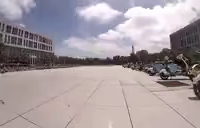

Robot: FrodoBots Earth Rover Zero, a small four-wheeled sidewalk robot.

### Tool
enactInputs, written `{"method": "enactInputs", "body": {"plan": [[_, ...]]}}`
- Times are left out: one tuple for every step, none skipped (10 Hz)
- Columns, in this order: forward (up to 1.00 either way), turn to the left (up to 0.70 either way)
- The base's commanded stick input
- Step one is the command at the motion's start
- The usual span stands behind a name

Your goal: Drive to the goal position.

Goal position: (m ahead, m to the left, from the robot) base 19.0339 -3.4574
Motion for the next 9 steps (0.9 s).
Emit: {"method": "enactInputs", "body": {"plan": [[1.0, 0.0], [1.0, 0.0], [1.0, 0.0], [1.0, 0.0], [1.0, 0.0], [1.0, 0.0], [1.0, 0.0], [1.0, 0.0], [1.0, 0.0]]}}
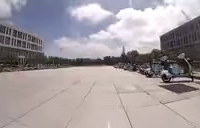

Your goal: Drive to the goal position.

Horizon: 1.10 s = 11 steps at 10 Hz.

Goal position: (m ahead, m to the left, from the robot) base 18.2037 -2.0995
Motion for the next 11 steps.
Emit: {"method": "enactInputs", "body": {"plan": [[1.0, -0.16], [1.0, -0.24], [1.0, -0.19], [1.0, -0.13], [1.0, -0.22], [1.0, -0.2], [1.0, -0.11], [1.0, -0.05], [1.0, 0.0], [1.0, 0.0], [1.0, 0.0]]}}
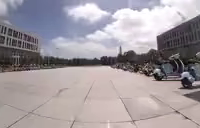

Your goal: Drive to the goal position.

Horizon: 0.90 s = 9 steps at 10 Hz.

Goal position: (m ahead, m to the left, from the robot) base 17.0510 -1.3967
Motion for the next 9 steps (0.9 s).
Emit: {"method": "enactInputs", "body": {"plan": [[1.0, 0.0], [1.0, 0.0], [1.0, 0.0], [1.0, 0.0], [1.0, 0.0], [1.0, 0.0], [1.0, 0.0], [1.0, 0.0], [1.0, 0.0]]}}
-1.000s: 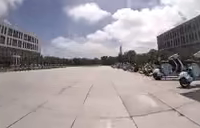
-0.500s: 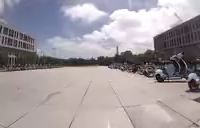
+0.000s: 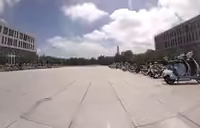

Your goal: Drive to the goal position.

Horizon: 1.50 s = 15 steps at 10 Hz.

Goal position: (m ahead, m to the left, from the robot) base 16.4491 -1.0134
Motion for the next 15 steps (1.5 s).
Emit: {"method": "enactInputs", "body": {"plan": [[1.0, 0.0], [1.0, 0.0], [1.0, 0.0], [1.0, 0.0], [1.0, 0.0], [1.0, 0.0], [1.0, 0.0], [1.0, 0.0], [1.0, 0.0], [1.0, 0.0], [1.0, 0.0], [1.0, 0.0], [1.0, 0.0], [1.0, -0.21], [1.0, 0.0]]}}
